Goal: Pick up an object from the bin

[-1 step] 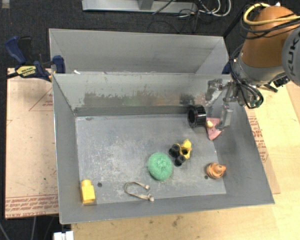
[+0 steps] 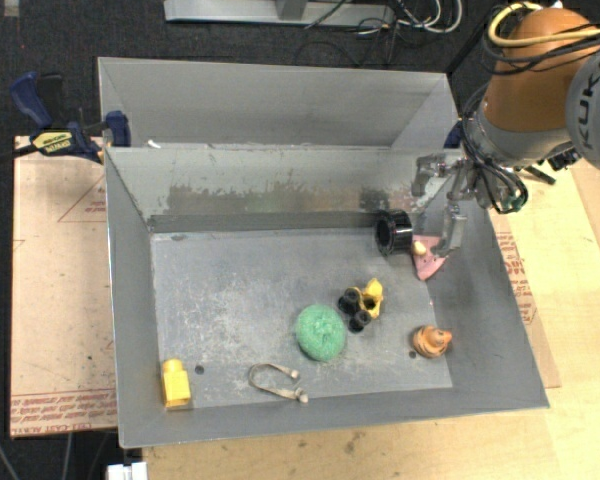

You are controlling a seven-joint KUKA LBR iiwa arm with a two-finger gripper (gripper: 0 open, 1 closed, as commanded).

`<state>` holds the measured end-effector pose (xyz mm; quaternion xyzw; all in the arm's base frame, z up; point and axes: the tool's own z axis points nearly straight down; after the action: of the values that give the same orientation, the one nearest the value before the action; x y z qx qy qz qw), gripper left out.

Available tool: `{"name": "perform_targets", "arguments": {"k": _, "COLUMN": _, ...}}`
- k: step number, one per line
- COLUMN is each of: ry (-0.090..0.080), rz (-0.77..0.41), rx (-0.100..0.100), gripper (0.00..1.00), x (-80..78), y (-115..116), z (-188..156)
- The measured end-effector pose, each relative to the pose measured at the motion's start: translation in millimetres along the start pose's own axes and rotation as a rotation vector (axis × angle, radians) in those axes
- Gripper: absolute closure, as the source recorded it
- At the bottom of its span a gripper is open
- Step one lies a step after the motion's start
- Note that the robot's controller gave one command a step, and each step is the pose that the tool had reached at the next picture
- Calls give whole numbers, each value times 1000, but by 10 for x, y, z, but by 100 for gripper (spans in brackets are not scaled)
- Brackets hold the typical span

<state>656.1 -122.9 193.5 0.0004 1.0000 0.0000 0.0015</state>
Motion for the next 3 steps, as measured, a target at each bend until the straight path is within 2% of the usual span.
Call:
{"name": "perform_targets", "arguments": {"k": 1, "ry": -5, "rz": -55, "rx": 1, "gripper": 0, "x": 253, "y": 123, "z": 505}}
{"name": "perform_targets", "arguments": {"k": 2, "ry": -32, "rz": -111, "rx": 4, "gripper": 0, "x": 154, "y": 254, "z": 963}}
{"name": "perform_targets", "arguments": {"k": 3, "ry": -31, "rz": -117, "rx": 2, "gripper": 0, "x": 152, "y": 278, "z": 936}}
